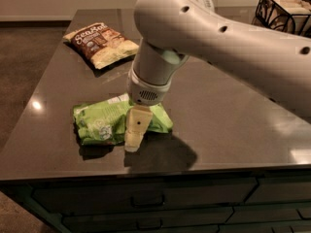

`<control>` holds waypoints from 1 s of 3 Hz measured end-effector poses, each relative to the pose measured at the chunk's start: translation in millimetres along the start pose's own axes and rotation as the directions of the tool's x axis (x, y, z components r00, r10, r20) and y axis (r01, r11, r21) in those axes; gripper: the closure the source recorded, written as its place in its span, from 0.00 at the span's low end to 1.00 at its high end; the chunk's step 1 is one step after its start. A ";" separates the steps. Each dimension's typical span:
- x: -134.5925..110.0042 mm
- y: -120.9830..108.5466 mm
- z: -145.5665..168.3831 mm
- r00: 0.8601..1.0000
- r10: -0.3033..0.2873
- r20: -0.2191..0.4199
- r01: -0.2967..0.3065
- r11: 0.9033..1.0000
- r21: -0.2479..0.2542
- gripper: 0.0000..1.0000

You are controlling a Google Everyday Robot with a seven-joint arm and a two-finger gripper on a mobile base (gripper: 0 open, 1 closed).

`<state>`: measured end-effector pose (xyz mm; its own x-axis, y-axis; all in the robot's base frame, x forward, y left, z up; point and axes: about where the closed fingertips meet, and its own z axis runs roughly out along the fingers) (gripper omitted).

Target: Move green rice chip bag near brown chip bag

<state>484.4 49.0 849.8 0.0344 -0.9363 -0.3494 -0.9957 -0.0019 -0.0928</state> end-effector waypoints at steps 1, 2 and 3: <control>-8.3 -2.4 8.8 1.000 -0.003 0.000 0.003 1.000 -0.016 0.17; -11.1 -7.1 3.3 1.000 0.008 0.020 -0.007 1.000 -0.022 0.40; -10.7 -12.7 -9.5 0.998 0.025 0.050 -0.024 1.000 -0.018 0.64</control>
Offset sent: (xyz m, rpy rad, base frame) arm 0.0142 0.0119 0.0099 0.0502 0.0370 -0.0076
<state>495.9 55.7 863.6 0.0142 -0.9173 -0.3980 -0.9976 0.0141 -0.0681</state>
